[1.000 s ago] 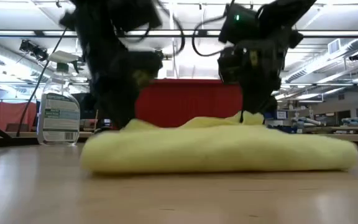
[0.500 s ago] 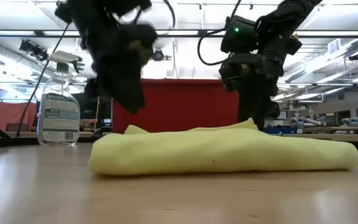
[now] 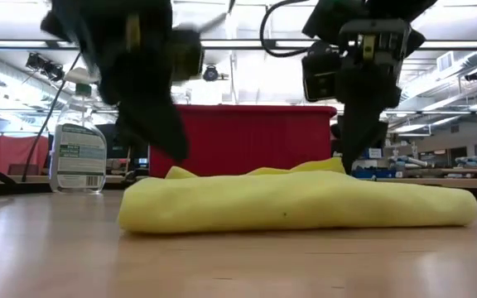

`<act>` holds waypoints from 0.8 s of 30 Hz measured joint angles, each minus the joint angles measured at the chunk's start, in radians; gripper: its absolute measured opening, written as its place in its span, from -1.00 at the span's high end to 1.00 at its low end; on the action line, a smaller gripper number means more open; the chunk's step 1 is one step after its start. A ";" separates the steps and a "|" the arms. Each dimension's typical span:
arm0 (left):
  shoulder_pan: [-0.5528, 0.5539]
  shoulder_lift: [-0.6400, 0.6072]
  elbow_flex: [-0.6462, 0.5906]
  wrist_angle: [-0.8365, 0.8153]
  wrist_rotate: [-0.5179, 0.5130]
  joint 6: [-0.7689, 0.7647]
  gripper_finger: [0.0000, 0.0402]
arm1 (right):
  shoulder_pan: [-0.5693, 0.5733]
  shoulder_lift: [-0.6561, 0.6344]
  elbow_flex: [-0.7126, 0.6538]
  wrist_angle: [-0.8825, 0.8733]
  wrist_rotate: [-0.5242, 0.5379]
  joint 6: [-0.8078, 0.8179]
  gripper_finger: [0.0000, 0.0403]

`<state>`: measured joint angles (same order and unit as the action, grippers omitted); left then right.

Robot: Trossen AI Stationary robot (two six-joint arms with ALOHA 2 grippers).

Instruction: Fold Laundry from Bin

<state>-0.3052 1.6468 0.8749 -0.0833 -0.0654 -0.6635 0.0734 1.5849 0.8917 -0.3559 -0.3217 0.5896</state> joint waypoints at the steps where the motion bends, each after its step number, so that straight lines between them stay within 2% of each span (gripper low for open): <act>1: 0.009 0.018 -0.004 -0.004 -0.001 0.001 0.42 | -0.005 0.005 -0.001 -0.004 0.014 -0.012 0.28; 7: 0.080 0.076 -0.011 -0.004 -0.004 0.019 0.42 | -0.092 0.056 -0.005 -0.014 0.052 -0.048 0.28; 14: 0.161 0.030 -0.007 -0.025 -0.002 0.038 0.42 | -0.200 0.056 -0.003 0.021 0.069 -0.071 0.28; 20: 0.216 0.007 -0.006 -0.116 -0.001 0.046 0.42 | -0.270 0.066 -0.004 0.034 0.079 -0.093 0.28; 24: 0.227 -0.004 -0.007 -0.197 0.009 0.023 0.42 | -0.275 0.041 -0.004 0.022 0.098 -0.093 0.28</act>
<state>-0.0780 1.6431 0.8675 -0.2800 -0.0564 -0.6404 -0.2018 1.6260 0.8877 -0.3338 -0.2237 0.4969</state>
